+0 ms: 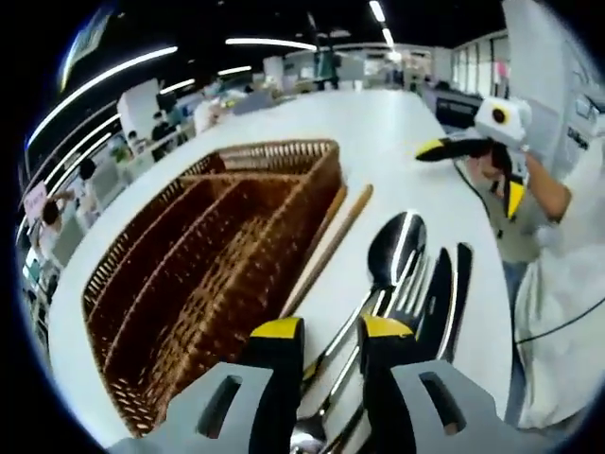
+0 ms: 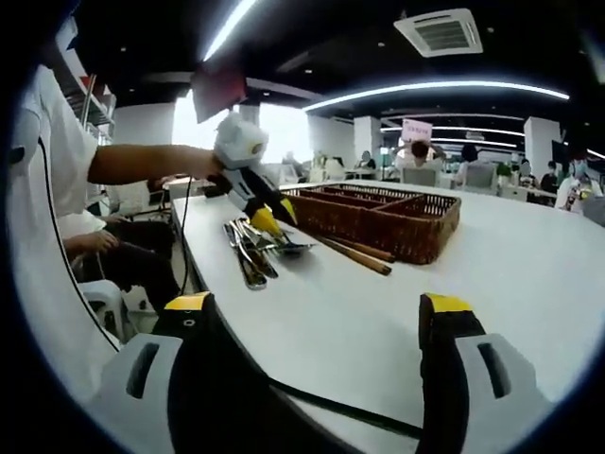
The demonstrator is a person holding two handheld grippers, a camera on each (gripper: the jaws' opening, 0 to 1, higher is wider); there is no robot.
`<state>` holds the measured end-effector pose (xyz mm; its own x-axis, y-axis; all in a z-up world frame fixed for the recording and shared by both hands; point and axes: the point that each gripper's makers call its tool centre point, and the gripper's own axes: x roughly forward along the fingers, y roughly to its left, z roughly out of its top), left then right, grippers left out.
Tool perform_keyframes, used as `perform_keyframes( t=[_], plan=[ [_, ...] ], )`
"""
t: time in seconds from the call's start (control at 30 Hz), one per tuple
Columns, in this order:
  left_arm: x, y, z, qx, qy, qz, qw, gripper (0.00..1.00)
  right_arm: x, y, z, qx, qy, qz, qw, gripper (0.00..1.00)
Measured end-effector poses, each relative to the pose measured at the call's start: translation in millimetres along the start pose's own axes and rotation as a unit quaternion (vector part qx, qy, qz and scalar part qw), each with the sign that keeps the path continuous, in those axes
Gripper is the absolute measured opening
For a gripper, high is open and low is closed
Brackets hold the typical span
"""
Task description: Arrange the knives, forks, and spoons in their matching storage slots by inserting each utensil handle-first until every utensil is classified and aligned in the correct compartment
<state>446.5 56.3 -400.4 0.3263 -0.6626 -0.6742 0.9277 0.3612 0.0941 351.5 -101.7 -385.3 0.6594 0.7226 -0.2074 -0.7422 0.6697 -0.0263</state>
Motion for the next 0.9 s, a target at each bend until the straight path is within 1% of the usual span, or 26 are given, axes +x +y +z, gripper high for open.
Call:
perform_keyframes(
  t=[0.13,0.17,0.23,0.27,0.33,0.37,0.43,0.6,0.67,0.7,0.77,0.8,0.83,0.87,0.9],
  plan=[
    [3.2,0.1,-1.0,0.009,0.009,-0.010,0.9999,0.18,-0.9,0.6,-1.6,0.001,0.002,-0.001,1.0000,0.91],
    [3.8,0.9,-1.6,0.018,0.014,-0.013,0.9996,0.17,-1.1,0.3,-2.0,0.000,0.003,-0.001,1.0000,0.90],
    [4.2,1.6,-2.3,0.023,0.019,-0.014,0.9995,0.16,-1.6,-0.7,-2.6,-0.003,0.004,-0.002,1.0000,0.87],
    [5.3,2.9,-3.9,0.035,0.033,-0.020,0.9987,0.15,-3.6,-4.4,-3.6,-0.004,0.007,-0.005,1.0000,0.86],
    [7.1,6.3,-5.4,0.044,0.042,-0.018,0.9980,0.15,-5.4,-6.5,-1.6,0.001,0.002,-0.007,1.0000,0.86],
    [6.7,3.8,-2.2,0.048,0.040,-0.022,0.9978,0.14,-6.7,-6.5,1.8,0.005,-0.006,-0.008,0.9999,0.86],
    [6.5,2.5,-0.6,0.054,0.042,-0.024,0.9974,0.14,-7.1,-5.8,3.5,0.006,-0.011,-0.008,0.9999,0.86],
    [8.6,-6.7,3.7,0.054,0.037,-0.036,0.9972,0.11,-5.4,-4.3,-2.0,0.006,-0.002,-0.006,1.0000,0.85],
    [7.4,-11.4,4.6,0.043,0.034,-0.046,0.9974,0.11,-5.2,-3.5,-3.1,0.007,-0.002,-0.006,1.0000,0.85],
    [6.7,-14.8,4.6,0.030,0.032,-0.056,0.9975,0.11,-5.4,-3.8,-2.2,0.006,-0.006,-0.009,0.9999,0.86],
    [6.3,-13.8,3.9,0.017,0.032,-0.058,0.9976,0.11,-5.8,-4.6,-1.2,0.004,-0.010,-0.013,0.9999,0.87],
    [5.7,-15.0,3.0,-0.003,0.032,-0.064,0.9974,0.11,-6.2,-5.0,-1.2,0.007,-0.011,-0.013,0.9998,0.87],
    [5.5,-14.1,3.0,0.002,0.030,-0.066,0.9974,0.11,-6.7,-5.4,-1.6,0.009,-0.011,-0.014,0.9998,0.87],
    [5.8,-18.2,3.9,0.018,0.022,-0.074,0.9969,0.11,-7.1,-5.9,-2.0,0.010,-0.011,-0.015,0.9998,0.87],
    [5.3,-19.9,3.9,0.023,0.017,-0.077,0.9966,0.11,-7.3,-6.0,-2.4,0.011,-0.011,-0.015,0.9998,0.87]
  ],
)
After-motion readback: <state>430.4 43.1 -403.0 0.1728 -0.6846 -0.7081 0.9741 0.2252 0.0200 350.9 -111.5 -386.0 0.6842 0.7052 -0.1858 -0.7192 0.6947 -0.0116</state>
